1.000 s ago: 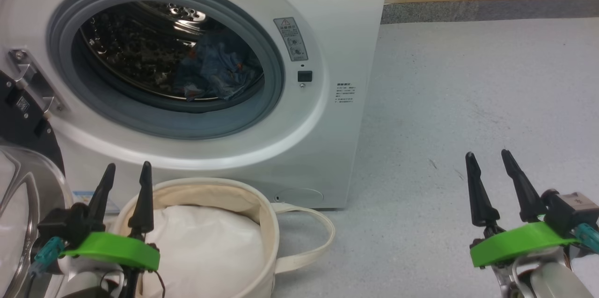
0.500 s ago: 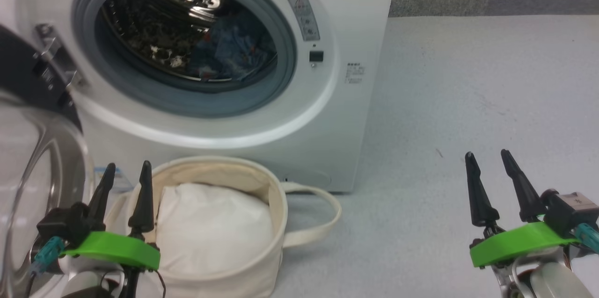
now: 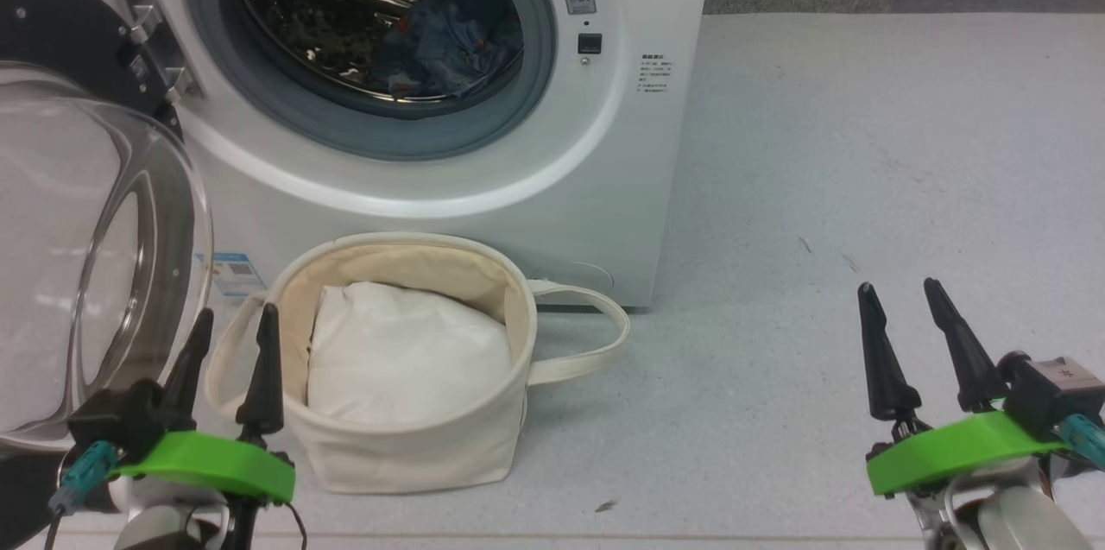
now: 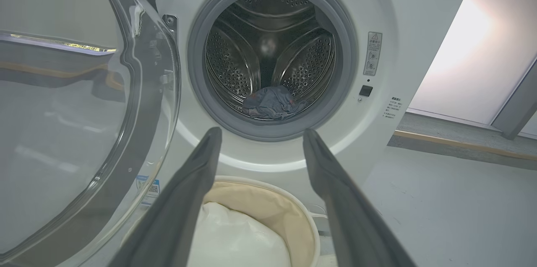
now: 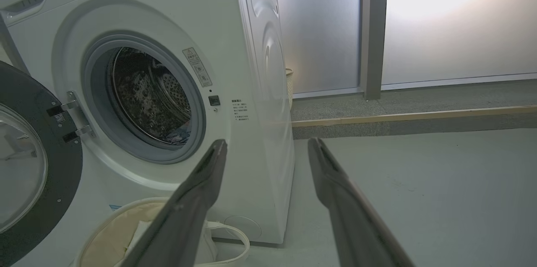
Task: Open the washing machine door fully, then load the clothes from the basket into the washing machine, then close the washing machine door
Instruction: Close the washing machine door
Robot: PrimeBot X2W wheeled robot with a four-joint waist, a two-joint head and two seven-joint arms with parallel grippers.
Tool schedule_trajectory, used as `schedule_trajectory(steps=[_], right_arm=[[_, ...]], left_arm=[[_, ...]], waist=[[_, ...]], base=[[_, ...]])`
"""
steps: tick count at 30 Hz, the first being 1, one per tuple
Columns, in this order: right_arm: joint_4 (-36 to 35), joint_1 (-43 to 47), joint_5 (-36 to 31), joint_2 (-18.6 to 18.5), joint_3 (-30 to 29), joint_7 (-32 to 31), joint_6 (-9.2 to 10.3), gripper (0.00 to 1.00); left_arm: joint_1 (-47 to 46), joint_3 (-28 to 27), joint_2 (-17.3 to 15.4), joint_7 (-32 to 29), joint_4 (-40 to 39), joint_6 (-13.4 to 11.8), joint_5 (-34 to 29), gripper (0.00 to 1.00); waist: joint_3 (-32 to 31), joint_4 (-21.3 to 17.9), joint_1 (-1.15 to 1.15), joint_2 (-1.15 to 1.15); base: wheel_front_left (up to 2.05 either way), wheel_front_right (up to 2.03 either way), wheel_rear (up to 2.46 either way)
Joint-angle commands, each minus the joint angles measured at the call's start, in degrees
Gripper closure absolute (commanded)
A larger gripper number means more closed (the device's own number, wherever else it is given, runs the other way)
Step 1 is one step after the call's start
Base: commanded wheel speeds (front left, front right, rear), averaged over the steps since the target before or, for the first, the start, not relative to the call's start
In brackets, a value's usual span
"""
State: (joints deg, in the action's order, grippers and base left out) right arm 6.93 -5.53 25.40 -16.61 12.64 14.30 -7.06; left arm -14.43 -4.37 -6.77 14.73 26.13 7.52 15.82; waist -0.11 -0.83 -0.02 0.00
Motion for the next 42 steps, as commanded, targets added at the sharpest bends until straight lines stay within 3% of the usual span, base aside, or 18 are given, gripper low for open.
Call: schedule_trajectory(steps=[1,17,23,29,42], right_arm=[[-1.74,-1.56,0.19,-0.71,0.76,0.70,-0.43,0.00],[-1.62,-0.76,0.67,-0.17,0.92,0.70,-0.43,0.00],[-1.70,-0.61,0.81,0.21,1.11,0.70,-0.43,0.00],[-1.44,-0.40,0.90,0.13,1.34,0.70,-0.43,0.00],[-1.19,-0.31,0.88,0.23,1.82,0.70,-0.43,0.00]], left_arm=[[-2.20,-1.63,-1.34,0.27,-1.75,-0.03,-0.23,0.00],[-1.33,-0.38,-1.03,0.27,-1.32,-0.03,-0.68,0.00],[-0.91,0.72,-0.81,0.27,-0.66,-0.03,-0.04,0.00],[-0.43,1.44,-0.64,0.27,-0.10,-0.03,4.38,0.00],[-0.94,-3.33,-0.22,0.27,-0.34,-1.55,-3.64,0.00]], waist=[[-0.07,0.02,0.02,0.00],[-0.87,3.15,0.02,0.00],[-1.27,7.42,0.02,0.00],[-1.53,11.93,0.02,0.00],[-1.64,23.19,0.02,0.00]], base=[[-0.47,0.47,0.00],[-0.04,0.04,0.00],[0.00,0.00,0.00],[0.00,0.00,0.00],[0.00,0.00,0.00]])
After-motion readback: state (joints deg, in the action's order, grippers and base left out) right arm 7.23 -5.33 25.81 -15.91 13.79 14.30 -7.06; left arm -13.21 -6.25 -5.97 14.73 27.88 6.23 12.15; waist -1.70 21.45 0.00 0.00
